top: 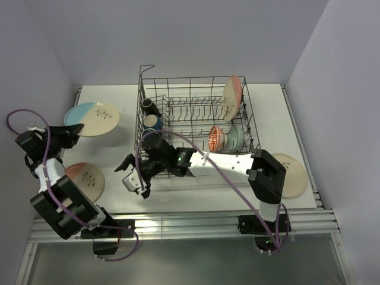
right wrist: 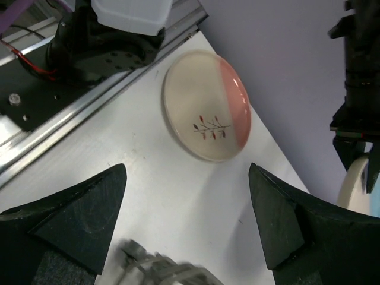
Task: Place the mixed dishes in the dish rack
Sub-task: Pass the plate from the left arm to the right
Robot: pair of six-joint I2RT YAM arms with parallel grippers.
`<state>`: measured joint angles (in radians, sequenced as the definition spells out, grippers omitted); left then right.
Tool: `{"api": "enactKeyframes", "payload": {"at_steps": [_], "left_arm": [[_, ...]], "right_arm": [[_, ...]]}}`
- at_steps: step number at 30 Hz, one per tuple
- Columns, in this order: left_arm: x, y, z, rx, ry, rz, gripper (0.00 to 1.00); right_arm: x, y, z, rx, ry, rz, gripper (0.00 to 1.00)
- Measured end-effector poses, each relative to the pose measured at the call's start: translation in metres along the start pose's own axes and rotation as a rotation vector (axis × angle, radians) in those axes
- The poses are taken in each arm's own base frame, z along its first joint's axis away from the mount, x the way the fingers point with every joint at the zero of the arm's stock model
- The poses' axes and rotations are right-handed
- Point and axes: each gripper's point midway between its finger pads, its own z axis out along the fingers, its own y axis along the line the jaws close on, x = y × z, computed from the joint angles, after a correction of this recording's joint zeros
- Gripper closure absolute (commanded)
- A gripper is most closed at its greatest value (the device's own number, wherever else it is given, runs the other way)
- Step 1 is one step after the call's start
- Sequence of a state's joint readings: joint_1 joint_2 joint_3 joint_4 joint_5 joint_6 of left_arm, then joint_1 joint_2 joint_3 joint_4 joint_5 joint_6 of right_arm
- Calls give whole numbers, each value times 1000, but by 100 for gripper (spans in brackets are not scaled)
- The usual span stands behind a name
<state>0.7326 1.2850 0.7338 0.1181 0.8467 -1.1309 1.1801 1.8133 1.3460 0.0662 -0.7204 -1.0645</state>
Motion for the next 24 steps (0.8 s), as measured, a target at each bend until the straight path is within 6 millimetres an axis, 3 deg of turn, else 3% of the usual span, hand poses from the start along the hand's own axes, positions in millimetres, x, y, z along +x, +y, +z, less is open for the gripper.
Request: {"api": "enactKeyframes", "payload": {"at_steps": [5, 9, 14, 18, 24], "left_arm": [[5, -33, 3, 119, 21, 50, 100], [15, -70, 6, 226, 55, 112, 100], [23, -118, 2, 360, 64, 208, 100], [24, -141, -9, 433, 36, 248, 100], [40, -161, -7, 503, 62, 262, 100]], "right_arm": [[-19, -23, -36, -44, -20, -20, 12], [-51, -47, -68, -18, -56, 16, 14], [-85, -95, -114, 97, -109, 184, 16], [-82, -130, -158, 233, -131, 408, 15], [-43, -166, -218, 492, -133, 896, 7]]}}
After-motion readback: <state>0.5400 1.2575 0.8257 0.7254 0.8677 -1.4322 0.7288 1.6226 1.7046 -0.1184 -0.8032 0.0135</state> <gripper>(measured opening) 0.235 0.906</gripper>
